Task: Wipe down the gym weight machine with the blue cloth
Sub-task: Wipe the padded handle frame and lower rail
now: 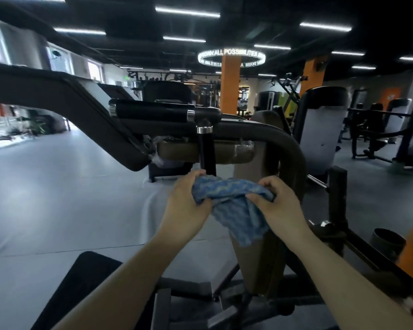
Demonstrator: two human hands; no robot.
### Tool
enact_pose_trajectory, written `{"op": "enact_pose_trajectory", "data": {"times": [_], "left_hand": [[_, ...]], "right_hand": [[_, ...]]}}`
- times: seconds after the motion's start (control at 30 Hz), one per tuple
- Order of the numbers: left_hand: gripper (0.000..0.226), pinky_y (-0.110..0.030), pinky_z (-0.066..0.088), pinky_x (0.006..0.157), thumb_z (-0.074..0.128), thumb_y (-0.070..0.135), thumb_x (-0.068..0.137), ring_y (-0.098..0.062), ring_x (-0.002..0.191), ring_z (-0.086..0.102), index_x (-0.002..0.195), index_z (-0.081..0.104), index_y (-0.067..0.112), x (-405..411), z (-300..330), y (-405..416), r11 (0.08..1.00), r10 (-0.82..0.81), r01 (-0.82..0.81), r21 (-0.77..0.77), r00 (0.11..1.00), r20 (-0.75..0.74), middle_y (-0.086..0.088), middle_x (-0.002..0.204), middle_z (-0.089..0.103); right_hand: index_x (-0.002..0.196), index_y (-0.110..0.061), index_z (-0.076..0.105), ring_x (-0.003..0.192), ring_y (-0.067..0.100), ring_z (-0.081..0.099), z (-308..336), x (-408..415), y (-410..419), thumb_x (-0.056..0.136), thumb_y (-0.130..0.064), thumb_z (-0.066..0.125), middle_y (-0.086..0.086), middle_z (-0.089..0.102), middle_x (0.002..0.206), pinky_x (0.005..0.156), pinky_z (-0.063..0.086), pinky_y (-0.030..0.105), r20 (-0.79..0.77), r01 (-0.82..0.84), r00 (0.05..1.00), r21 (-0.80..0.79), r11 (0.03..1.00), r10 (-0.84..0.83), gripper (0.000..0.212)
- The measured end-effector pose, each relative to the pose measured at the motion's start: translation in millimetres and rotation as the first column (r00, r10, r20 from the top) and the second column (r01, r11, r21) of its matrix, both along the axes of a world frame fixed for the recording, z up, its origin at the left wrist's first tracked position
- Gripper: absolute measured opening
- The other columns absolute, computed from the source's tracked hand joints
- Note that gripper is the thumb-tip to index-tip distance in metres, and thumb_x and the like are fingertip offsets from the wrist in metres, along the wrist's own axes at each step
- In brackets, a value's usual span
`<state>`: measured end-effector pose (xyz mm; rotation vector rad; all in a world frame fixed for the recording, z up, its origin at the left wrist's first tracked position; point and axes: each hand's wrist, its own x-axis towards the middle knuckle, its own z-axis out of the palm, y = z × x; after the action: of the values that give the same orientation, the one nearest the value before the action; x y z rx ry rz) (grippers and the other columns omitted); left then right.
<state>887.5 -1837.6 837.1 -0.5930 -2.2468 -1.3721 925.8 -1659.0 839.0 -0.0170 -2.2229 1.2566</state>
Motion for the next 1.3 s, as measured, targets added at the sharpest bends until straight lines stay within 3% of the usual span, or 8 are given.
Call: {"op": "enact_pose_trajectory", "data": {"times": [0.2,0.3,0.53,0.6,0.7,0.9,1.13,1.3], "left_hand": [[0.047,-0.036,0.050,0.090,0.064,0.012,0.084,-0.018,0.103,0.057,0.127,0.047,0.020,-8,34,-16,0.970,0.112,-0.128,0.205,0.990,0.088,0.005,0.111,0.056],[0.024,-0.041,0.055,0.078,0.067,0.021,0.083,-0.016,0.084,0.063,0.101,0.056,0.031,-14,46,-19,0.959,0.131,-0.136,0.249,0.991,0.035,0.014,0.090,0.060],[0.037,-0.024,0.049,0.078,0.065,0.020,0.084,-0.015,0.096,0.056,0.120,0.056,0.018,-44,70,-18,0.964,0.176,-0.163,0.210,0.983,-0.048,-0.001,0.112,0.056],[0.038,-0.019,0.044,0.075,0.063,0.013,0.084,-0.015,0.099,0.055,0.122,0.055,0.015,-52,69,-21,0.965,0.171,-0.165,0.206,0.985,-0.016,-0.003,0.113,0.056],[0.039,-0.024,0.050,0.075,0.062,0.008,0.084,-0.017,0.095,0.058,0.122,0.053,0.014,-66,65,-30,0.967,0.144,-0.143,0.211,0.990,0.011,-0.003,0.110,0.058],[0.039,-0.026,0.053,0.074,0.064,0.013,0.084,-0.008,0.085,0.060,0.120,0.051,0.020,-85,60,-33,0.971,0.031,-0.051,0.233,0.996,0.089,0.004,0.101,0.060],[0.032,-0.007,0.044,0.051,0.061,0.006,0.086,0.011,0.058,0.057,0.113,0.051,0.019,-97,62,-31,0.949,-0.085,0.044,0.313,0.989,0.118,0.008,0.084,0.058],[0.030,-0.020,0.053,0.067,0.063,0.010,0.085,-0.013,0.084,0.064,0.111,0.054,0.022,-104,58,-29,0.926,-0.097,0.041,0.376,0.987,0.129,0.003,0.094,0.063]], "right_hand": [[0.080,-0.023,0.068,0.076,0.009,0.060,38,-51,-27,0.083,-0.017,0.066,-0.002,0.065,0.081,0.064,0.045,0.019,-0.204,0.006,0.979,-0.021,1.000,-0.010,0.007],[0.086,-0.020,0.070,0.081,0.011,0.059,62,-75,-38,0.083,-0.015,0.066,0.004,0.066,0.091,0.068,0.044,0.018,-0.276,0.032,0.959,-0.094,0.995,-0.057,0.007],[0.099,-0.020,0.052,0.091,0.015,0.058,103,-111,-76,0.088,-0.007,0.059,-0.004,0.058,0.092,0.075,0.038,0.016,-0.397,0.078,0.887,-0.373,0.924,-0.235,0.019],[0.106,-0.018,0.052,0.099,0.012,0.057,97,-116,-84,0.087,-0.009,0.062,-0.004,0.059,0.103,0.081,0.041,0.012,-0.425,-0.031,0.901,-0.261,0.965,-0.086,0.022],[0.132,-0.011,0.050,0.131,0.018,0.041,94,-127,-83,0.090,-0.011,0.059,0.005,0.050,0.136,0.112,0.028,0.028,-0.358,-0.054,0.925,0.211,0.976,0.129,0.043],[0.114,-0.020,0.056,0.102,0.020,0.054,148,-120,-62,0.089,-0.024,0.057,-0.002,0.060,0.108,0.085,0.035,0.029,-0.039,0.007,0.998,0.828,0.561,0.045,0.026],[0.091,-0.013,0.053,0.077,0.014,0.046,191,-141,-72,0.084,-0.011,0.062,-0.004,0.047,0.078,0.061,0.036,0.022,0.347,-0.330,0.936,0.795,0.509,0.066,0.012],[0.106,-0.016,0.052,0.095,0.021,0.053,148,-132,-73,0.083,-0.011,0.058,0.001,0.058,0.097,0.071,0.041,0.029,-0.034,0.011,0.999,0.763,0.646,0.023,0.024]]}}
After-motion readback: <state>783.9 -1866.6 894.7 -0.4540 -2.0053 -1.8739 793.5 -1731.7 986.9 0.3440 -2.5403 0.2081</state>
